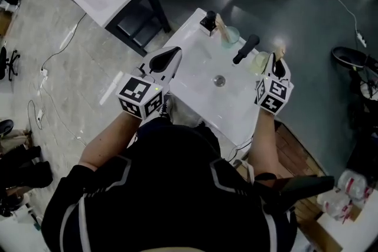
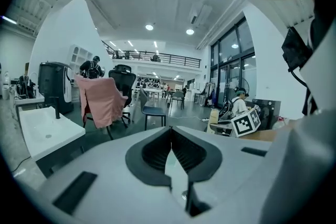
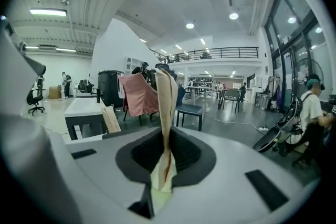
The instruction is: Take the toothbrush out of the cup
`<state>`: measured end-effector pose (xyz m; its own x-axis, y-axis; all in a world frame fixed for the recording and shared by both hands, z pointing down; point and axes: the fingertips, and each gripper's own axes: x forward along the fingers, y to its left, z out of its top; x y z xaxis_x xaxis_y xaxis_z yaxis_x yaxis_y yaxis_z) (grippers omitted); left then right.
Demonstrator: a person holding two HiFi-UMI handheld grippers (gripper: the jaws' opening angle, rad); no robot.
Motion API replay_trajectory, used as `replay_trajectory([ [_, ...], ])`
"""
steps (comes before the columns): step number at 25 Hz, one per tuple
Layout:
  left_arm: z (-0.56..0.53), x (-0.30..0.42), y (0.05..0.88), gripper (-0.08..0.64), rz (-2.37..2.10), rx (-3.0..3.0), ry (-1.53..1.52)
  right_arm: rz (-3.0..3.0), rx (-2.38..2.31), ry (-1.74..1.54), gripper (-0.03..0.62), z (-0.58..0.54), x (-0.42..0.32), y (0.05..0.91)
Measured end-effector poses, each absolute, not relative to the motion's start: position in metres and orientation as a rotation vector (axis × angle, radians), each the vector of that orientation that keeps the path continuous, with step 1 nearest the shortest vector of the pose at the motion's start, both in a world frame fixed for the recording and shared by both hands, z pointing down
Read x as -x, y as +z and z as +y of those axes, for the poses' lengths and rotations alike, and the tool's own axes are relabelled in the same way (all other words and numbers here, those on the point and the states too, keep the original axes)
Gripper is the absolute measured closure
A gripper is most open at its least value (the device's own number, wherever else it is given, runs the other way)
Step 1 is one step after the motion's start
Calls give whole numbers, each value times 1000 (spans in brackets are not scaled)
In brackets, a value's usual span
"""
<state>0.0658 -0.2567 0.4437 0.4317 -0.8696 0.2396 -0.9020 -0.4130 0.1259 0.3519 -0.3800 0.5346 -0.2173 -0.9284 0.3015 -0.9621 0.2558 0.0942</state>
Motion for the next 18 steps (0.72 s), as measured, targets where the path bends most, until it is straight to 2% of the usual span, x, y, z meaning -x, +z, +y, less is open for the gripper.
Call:
replay_trajectory([
  [9,-283,-59,430,555,-1427,-2555,137,-2263,-1875,135,560,-347,-343,461],
  [18,-303,-54,435,554,-1353,-2596,108,-2223,-1988,98,560,-313,-340,423],
])
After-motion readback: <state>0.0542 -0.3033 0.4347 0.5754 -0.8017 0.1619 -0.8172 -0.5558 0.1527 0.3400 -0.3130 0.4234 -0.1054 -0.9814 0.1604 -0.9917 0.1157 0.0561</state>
